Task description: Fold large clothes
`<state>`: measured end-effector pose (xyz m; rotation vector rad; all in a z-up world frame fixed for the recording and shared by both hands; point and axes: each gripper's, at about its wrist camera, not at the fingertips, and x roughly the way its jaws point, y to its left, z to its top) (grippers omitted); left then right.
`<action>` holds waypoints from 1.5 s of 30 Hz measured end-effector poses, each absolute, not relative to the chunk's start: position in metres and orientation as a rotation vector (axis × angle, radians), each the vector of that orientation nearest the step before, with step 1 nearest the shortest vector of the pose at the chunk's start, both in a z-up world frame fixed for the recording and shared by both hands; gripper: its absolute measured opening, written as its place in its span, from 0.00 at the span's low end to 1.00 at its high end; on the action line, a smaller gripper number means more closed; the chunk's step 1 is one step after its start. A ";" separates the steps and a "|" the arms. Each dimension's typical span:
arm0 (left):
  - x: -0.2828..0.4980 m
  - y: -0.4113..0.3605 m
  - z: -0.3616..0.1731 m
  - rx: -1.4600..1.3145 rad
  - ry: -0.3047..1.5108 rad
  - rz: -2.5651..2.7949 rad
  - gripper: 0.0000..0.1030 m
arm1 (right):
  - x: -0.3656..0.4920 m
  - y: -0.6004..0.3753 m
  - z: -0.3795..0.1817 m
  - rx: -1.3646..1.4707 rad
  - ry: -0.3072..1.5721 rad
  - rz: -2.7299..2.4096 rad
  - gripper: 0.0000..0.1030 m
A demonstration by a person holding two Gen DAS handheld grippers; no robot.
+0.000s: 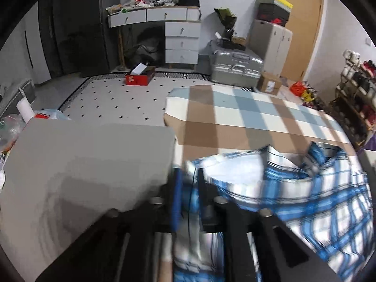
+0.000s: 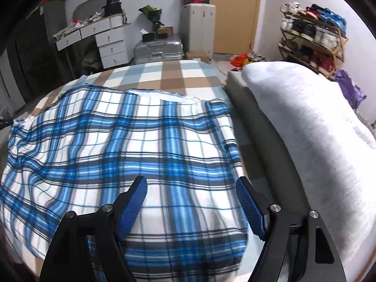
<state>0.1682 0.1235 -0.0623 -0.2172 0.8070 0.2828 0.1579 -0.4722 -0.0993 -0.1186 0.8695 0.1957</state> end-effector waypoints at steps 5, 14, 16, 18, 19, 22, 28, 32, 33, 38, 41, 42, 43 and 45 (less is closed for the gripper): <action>0.116 0.101 -0.051 -0.230 0.733 0.215 0.54 | 0.135 -0.502 -0.103 -0.035 0.877 0.146 0.75; 0.044 0.067 -0.067 -0.256 0.776 0.176 0.54 | 0.100 -0.540 -0.123 0.157 0.920 0.105 0.75; 0.039 0.066 -0.074 -0.280 0.800 0.169 0.54 | 0.102 -0.544 -0.130 0.210 0.939 0.116 0.65; 0.038 0.062 -0.082 -0.301 0.822 0.178 0.54 | 0.104 -0.544 -0.136 0.262 0.949 0.153 0.53; 0.038 0.061 -0.087 -0.312 0.836 0.174 0.54 | 0.105 -0.543 -0.139 0.284 0.950 0.184 0.37; 0.037 0.056 -0.093 -0.302 0.864 0.177 0.54 | 0.104 -0.538 -0.127 0.345 0.895 0.307 0.03; 0.034 0.043 -0.102 -0.237 0.909 0.190 0.54 | 0.100 -0.555 -0.109 0.303 0.783 0.168 0.02; 0.036 0.040 -0.106 -0.224 0.940 0.175 0.54 | 0.101 -0.548 -0.126 0.220 0.874 0.071 0.09; 0.035 0.041 -0.107 -0.220 0.944 0.174 0.54 | 0.098 -0.550 -0.125 0.239 0.863 0.069 0.11; 0.032 0.047 -0.106 -0.306 0.922 0.127 0.54 | 0.095 -0.552 -0.120 0.282 0.865 0.122 0.45; 0.035 0.050 -0.113 -0.348 0.924 0.149 0.51 | 0.096 -0.554 -0.123 0.289 0.881 0.130 0.45; 0.035 0.051 -0.115 -0.357 0.928 0.154 0.33 | 0.097 -0.553 -0.124 0.292 0.887 0.135 0.45; 0.037 0.051 -0.117 -0.360 0.929 0.164 0.19 | 0.098 -0.551 -0.124 0.290 0.892 0.137 0.45; 0.034 0.048 -0.117 -0.365 0.906 0.179 0.00 | 0.098 -0.547 -0.127 0.290 0.896 0.138 0.45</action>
